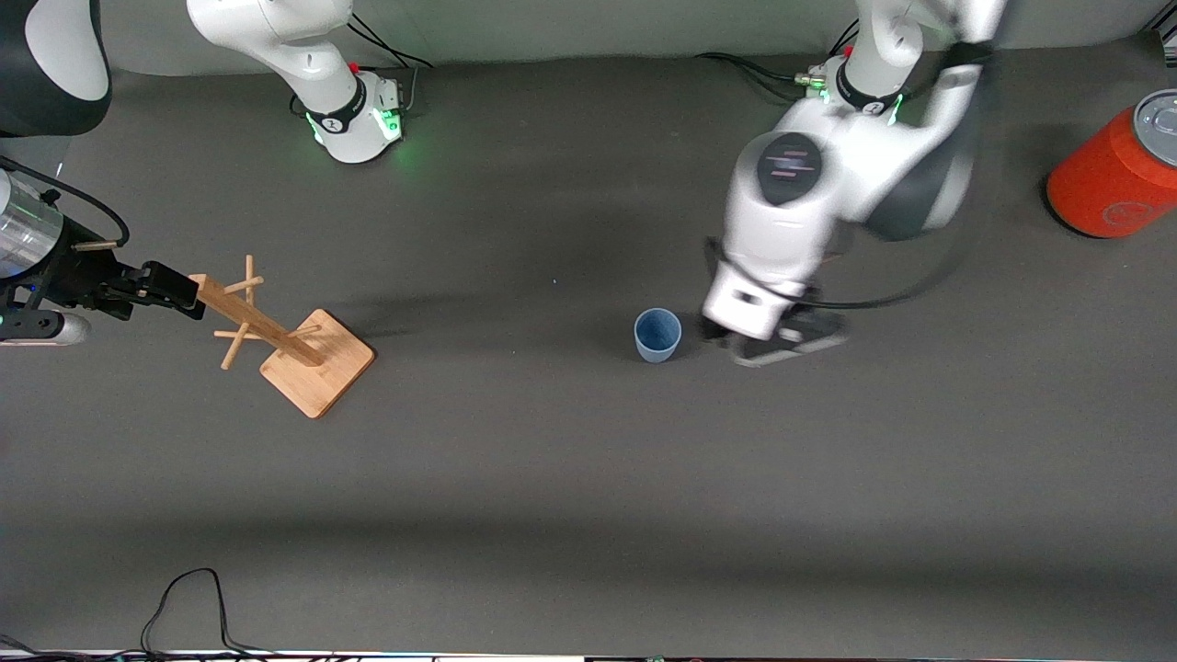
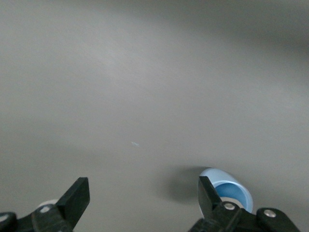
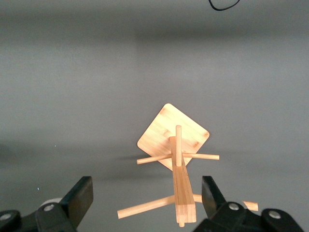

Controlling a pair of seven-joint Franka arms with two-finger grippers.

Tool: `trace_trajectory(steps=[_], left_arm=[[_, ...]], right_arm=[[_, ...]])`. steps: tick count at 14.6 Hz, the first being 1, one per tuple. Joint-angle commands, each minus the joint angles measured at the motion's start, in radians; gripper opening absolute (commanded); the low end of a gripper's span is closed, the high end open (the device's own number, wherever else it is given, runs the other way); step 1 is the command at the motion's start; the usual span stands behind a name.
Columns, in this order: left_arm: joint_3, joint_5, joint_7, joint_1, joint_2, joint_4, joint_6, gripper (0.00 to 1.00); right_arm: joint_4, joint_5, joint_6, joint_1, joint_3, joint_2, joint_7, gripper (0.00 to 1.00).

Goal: Rotate and upright cup with both arms

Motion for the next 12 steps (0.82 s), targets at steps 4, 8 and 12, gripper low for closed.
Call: trace_trajectory(steps=[4, 8, 12], left_arm=[[0.115, -0.059, 0.428, 0.201, -0.131, -0.022, -0.094, 1.0], [0.22, -0.068, 0.546, 0.198, -0.183, -0.052, -0.101, 1.0], [0.203, -0.058, 0.548, 0.234, -0.183, -0.013, -0.172, 1.0]], right_arm=[[0.034, 0.0, -0.019, 0.004, -0.006, 0.018, -0.009, 1.0], [0.034, 0.0, -0.019, 0.006, -0.006, 0.02, -0.009, 1.0], [0.034, 0.0, -0.02, 0.007, -0.004, 0.018, -0.009, 1.0]])
